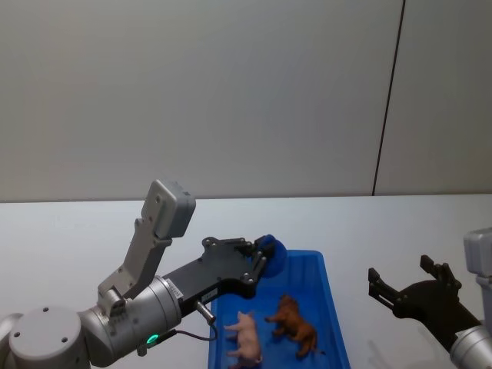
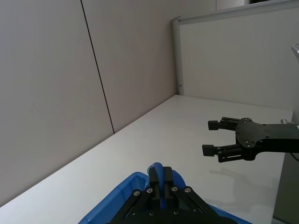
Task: Pick up the two dolls from the table and place them into the box.
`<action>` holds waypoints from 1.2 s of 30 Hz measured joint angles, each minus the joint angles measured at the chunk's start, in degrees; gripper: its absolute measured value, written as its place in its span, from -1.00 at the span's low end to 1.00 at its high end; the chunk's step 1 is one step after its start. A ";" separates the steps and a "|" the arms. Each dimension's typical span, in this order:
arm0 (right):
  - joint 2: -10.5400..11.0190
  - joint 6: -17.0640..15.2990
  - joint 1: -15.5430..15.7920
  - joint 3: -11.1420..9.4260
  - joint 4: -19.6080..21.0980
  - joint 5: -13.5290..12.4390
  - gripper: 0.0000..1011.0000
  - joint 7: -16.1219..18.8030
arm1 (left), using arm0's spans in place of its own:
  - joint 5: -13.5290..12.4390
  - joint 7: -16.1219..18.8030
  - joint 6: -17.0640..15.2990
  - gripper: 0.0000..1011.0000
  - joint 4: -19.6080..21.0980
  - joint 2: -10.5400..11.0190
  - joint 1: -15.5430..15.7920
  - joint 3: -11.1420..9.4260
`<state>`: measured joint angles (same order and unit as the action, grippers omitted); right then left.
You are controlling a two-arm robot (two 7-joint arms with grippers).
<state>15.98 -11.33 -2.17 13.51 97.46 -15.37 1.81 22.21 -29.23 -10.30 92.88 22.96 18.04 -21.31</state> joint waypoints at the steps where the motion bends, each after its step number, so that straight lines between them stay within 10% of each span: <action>1: 0.00 0.00 0.00 0.00 0.00 0.00 0.98 0.00 | 0.01 -0.04 0.01 -0.92 -0.01 -0.01 0.01 -0.01; 25: 0.00 0.00 0.00 0.00 0.00 0.00 0.98 0.00 | 0.14 -0.69 0.16 -0.92 -0.10 -0.20 0.17 -0.13; 36: 0.00 0.00 0.00 0.00 0.00 0.00 0.98 0.00 | 0.14 -0.76 0.16 -0.27 -0.10 -0.22 0.19 -0.14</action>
<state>15.98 -11.33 -2.17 13.51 97.46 -15.37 1.81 22.35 -29.99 -10.15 92.77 22.73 18.23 -21.45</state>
